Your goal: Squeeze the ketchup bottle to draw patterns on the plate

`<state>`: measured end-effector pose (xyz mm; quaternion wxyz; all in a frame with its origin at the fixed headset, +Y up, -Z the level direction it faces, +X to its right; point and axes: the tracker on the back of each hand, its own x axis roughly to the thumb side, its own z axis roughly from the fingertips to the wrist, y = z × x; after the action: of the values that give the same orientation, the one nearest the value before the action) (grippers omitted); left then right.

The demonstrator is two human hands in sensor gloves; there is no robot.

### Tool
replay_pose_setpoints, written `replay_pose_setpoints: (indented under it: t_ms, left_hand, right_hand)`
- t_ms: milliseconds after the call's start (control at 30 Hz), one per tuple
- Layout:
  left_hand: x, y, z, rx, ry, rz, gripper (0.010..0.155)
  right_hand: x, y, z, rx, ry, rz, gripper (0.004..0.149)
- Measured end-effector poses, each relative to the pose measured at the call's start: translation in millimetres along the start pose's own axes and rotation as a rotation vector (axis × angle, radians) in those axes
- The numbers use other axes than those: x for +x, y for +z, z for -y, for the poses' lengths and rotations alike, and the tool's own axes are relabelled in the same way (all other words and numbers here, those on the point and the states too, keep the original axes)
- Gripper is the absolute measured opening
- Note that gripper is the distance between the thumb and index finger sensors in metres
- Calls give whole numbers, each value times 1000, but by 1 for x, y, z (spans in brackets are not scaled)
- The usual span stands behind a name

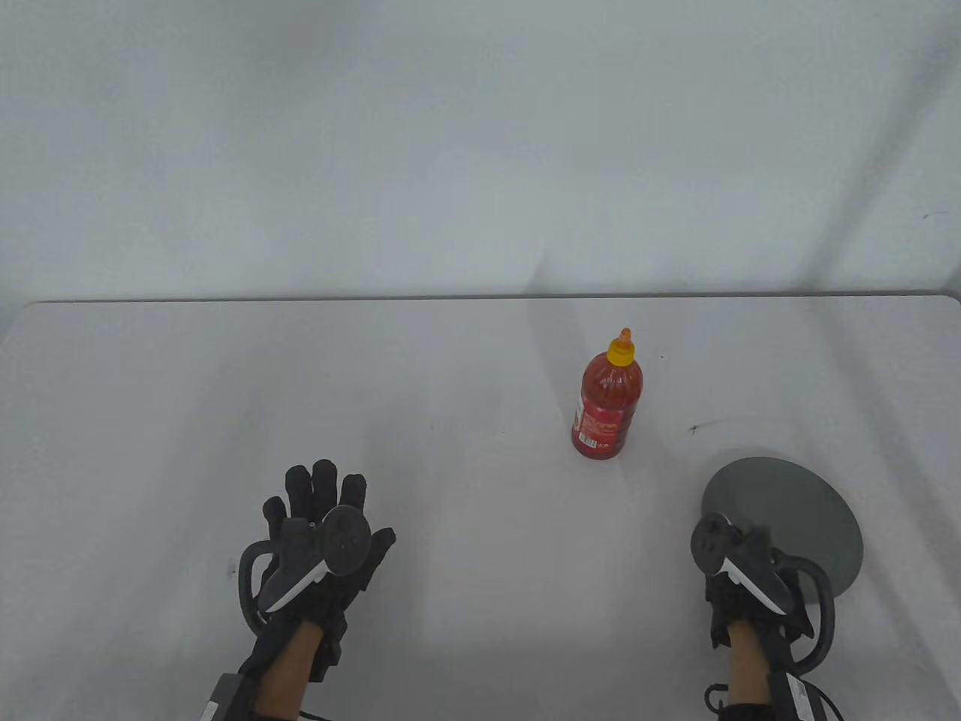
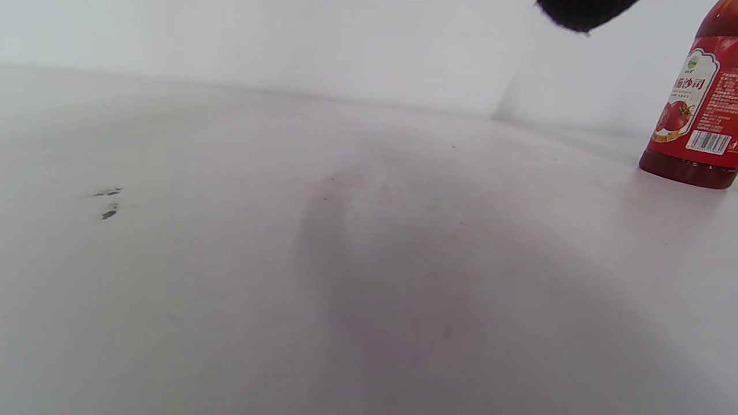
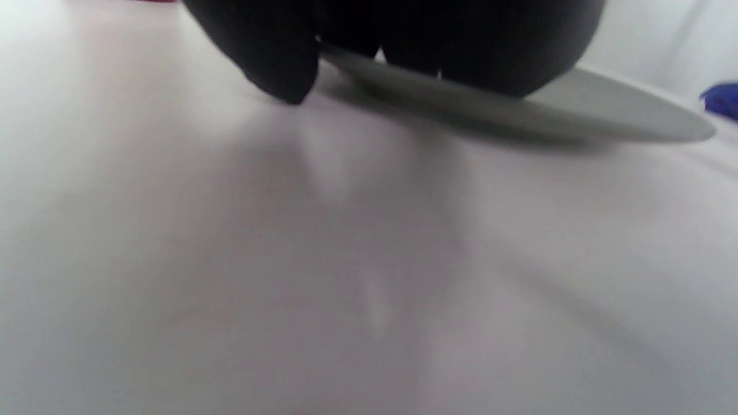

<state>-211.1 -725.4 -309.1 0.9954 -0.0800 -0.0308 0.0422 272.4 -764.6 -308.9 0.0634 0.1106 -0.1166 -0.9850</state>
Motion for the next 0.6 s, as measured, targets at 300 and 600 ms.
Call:
replay_pose_setpoints:
  t_ms: [300, 600]
  left_hand:
    - [0, 1, 0, -2, 5, 1, 82]
    - [-1, 1, -1, 3, 20, 4, 82]
  right_hand:
    - [17, 8, 11, -231, 184, 30, 48]
    - [25, 26, 36, -452, 125, 45, 44]
